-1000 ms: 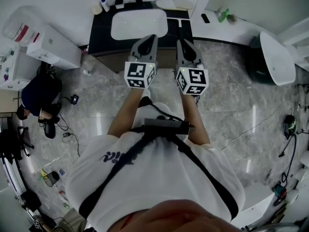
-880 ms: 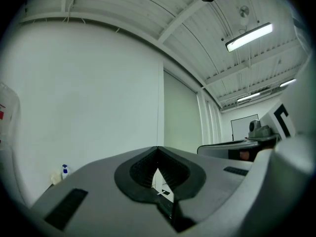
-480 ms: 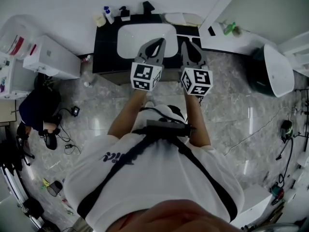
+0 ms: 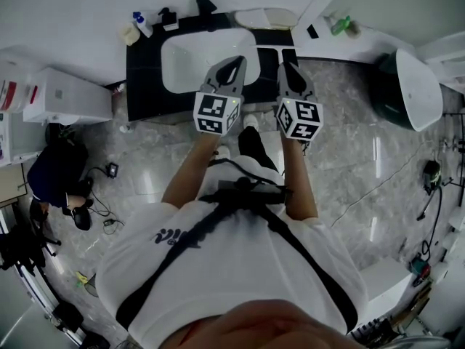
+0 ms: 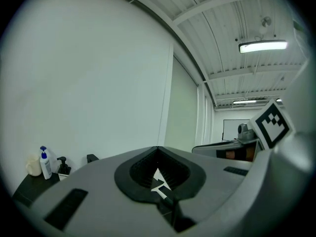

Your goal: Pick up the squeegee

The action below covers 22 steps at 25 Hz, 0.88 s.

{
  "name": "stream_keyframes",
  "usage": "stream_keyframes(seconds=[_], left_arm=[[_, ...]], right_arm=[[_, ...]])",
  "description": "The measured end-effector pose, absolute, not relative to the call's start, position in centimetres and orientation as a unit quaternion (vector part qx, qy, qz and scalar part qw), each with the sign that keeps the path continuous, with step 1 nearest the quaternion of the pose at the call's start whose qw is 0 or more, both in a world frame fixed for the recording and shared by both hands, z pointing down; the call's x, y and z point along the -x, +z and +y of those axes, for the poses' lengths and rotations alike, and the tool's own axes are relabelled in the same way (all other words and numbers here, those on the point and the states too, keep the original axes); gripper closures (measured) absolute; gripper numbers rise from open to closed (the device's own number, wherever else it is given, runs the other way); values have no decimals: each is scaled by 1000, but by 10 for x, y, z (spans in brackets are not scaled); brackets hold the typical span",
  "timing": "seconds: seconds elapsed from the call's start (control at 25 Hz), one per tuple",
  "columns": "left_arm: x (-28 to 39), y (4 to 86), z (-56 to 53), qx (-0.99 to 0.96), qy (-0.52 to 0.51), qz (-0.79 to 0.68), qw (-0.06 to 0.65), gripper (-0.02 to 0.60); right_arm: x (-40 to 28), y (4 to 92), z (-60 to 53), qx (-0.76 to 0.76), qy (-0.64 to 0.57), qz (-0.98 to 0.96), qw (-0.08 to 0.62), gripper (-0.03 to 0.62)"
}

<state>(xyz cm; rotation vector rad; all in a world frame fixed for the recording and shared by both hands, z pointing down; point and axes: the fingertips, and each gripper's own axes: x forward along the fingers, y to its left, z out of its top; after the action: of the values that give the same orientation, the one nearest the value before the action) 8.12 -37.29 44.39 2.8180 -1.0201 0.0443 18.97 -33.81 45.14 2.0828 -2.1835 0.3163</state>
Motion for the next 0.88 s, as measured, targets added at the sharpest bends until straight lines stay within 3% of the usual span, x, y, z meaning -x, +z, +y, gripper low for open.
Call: stream_keyframes(seconds=[0.48,0.52,0.88], left_arm=[[-158,524,-448,-927,86,-345,120,572],[-163,533,-453,-925,94,-346,124,572],[-197,614,-474,-911,156,-342,169,572]], right_arm=[[-277,540,-413,-674,185,-707,106,580],[-282,549,-418,-670,194,-708,110,545],[-309,656,-442,-639,283,-698,159,473]])
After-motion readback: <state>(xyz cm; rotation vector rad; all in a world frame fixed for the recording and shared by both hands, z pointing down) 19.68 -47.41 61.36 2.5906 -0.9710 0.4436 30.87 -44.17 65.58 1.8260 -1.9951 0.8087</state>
